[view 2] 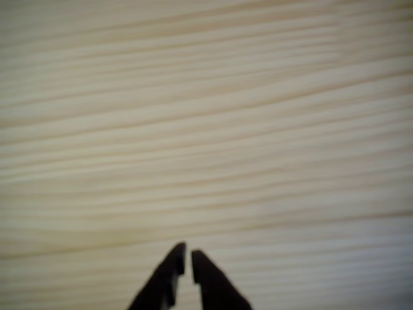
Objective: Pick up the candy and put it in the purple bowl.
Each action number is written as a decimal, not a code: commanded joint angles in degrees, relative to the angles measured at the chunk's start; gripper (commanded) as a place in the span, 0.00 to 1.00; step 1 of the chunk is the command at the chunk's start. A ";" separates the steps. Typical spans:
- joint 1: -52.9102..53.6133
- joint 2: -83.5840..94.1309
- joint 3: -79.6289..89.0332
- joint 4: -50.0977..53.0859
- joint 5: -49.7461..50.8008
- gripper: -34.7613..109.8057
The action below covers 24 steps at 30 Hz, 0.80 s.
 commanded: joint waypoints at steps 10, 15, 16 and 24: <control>-5.10 -13.80 -26.98 4.31 2.64 0.24; -10.99 -29.44 -43.86 10.99 3.43 0.24; -12.48 -32.26 -47.20 12.66 3.78 0.24; -23.20 -38.14 -58.01 21.45 7.38 0.24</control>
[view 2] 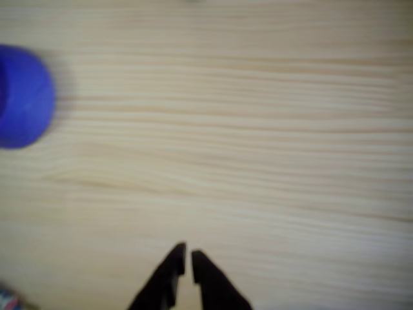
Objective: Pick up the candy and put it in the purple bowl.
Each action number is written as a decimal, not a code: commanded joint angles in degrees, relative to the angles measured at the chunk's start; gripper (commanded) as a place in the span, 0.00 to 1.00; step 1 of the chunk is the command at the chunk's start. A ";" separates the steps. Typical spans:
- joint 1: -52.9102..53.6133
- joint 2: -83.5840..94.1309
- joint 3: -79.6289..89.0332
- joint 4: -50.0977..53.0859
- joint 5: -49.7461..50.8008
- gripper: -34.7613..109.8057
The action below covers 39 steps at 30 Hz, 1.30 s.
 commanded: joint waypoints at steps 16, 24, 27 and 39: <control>-35.24 -0.70 -2.99 -4.75 9.32 0.24; -47.90 -1.58 2.11 -8.88 13.10 0.28; -53.35 0.88 6.77 -12.13 15.64 0.34; -59.94 -3.96 11.51 -18.81 16.26 0.39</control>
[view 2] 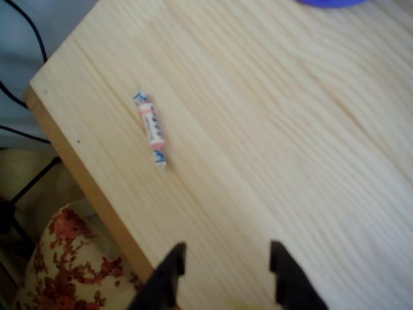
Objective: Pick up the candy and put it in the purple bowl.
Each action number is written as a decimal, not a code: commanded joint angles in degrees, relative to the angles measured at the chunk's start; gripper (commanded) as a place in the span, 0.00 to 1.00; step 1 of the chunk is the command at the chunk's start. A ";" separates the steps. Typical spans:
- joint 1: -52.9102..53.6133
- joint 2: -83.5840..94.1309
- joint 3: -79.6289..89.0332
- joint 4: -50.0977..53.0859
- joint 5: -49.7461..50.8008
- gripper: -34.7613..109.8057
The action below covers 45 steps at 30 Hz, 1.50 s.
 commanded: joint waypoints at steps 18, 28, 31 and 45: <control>-2.90 -6.86 4.22 -6.59 4.48 0.41; -8.00 -17.14 -1.93 -13.27 7.47 0.41; -9.05 -20.92 -5.89 -14.50 7.47 0.41; -12.30 -40.96 -22.32 -20.39 4.83 0.42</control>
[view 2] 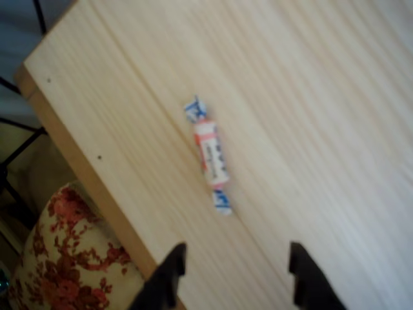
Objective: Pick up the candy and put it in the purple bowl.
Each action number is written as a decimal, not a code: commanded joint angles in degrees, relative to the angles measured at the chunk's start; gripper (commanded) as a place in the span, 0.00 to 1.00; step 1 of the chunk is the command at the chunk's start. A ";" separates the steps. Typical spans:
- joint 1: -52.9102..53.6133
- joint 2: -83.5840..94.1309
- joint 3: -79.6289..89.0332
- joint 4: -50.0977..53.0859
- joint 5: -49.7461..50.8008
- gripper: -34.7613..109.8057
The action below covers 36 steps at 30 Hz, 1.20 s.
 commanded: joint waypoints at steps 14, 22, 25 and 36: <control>-2.99 -12.57 -16.52 -4.13 -1.93 0.42; -1.67 -14.94 -15.38 -7.12 -2.02 0.42; -1.14 -16.00 -15.47 -8.09 -1.76 0.42; -1.85 -20.30 -16.17 -10.90 -0.35 0.42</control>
